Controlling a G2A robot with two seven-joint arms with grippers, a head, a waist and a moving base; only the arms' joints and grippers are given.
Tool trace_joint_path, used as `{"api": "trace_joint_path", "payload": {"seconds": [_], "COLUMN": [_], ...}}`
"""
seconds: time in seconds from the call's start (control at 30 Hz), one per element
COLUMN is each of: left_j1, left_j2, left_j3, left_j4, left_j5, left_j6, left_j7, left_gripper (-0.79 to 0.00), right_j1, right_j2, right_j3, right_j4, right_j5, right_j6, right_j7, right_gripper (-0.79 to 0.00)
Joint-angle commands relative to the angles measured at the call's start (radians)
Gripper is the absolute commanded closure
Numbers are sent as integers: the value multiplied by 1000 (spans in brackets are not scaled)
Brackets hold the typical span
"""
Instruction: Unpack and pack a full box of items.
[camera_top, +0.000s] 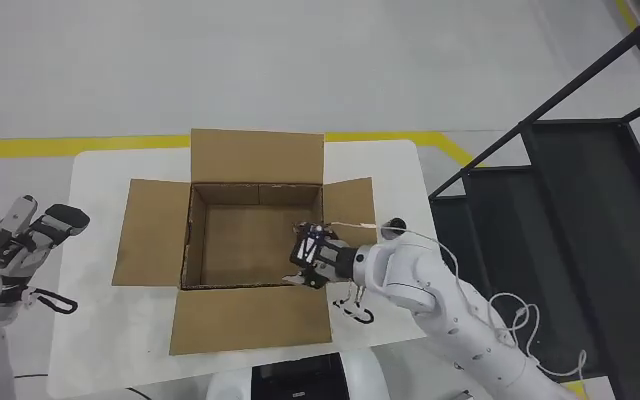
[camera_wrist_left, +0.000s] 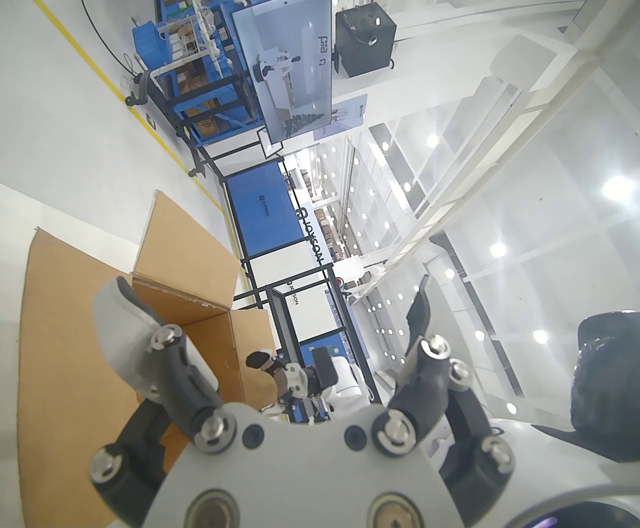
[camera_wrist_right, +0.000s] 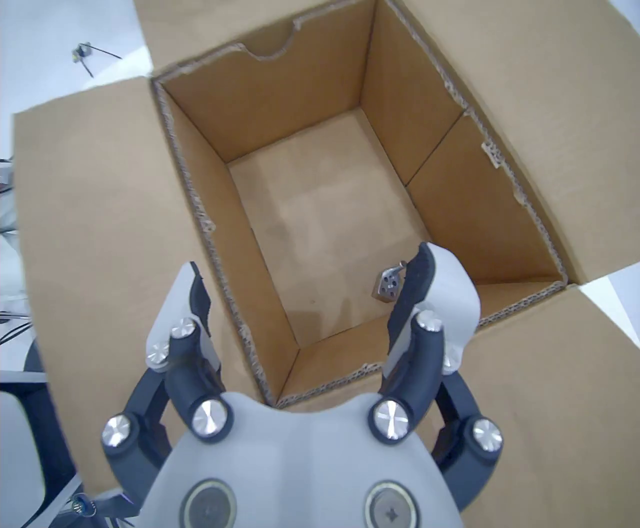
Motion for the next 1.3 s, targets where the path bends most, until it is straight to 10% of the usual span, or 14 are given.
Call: {"api": "trace_joint_path", "payload": {"seconds": [0.0, 0.2, 0.53, 1.1, 1.27], "left_j1": [0, 0, 0, 0, 0], "left_j2": [0, 0, 0, 0, 0], "left_j3": [0, 0, 0, 0, 0], "left_j4": [0, 0, 0, 0, 0], "left_j5": [0, 0, 0, 0, 0], "left_j6": [0, 0, 0, 0, 0], "left_j7": [0, 0, 0, 0, 0], "left_gripper": [-785, -785, -785, -785, -785], "right_j1": [-77, -299, -464, -266, -227], "right_j2": [19, 57, 59, 47, 46], "right_j3": [112, 466, 756, 551, 516], "right_j4": [-54, -119, 78, 447, 509], "right_j5": [48, 172, 210, 54, 42], "right_j6": [-83, -261, -152, 133, 138], "right_j7": [-41, -267, -456, -238, -192], "right_gripper": [-785, -785, -785, -773, -449]}}
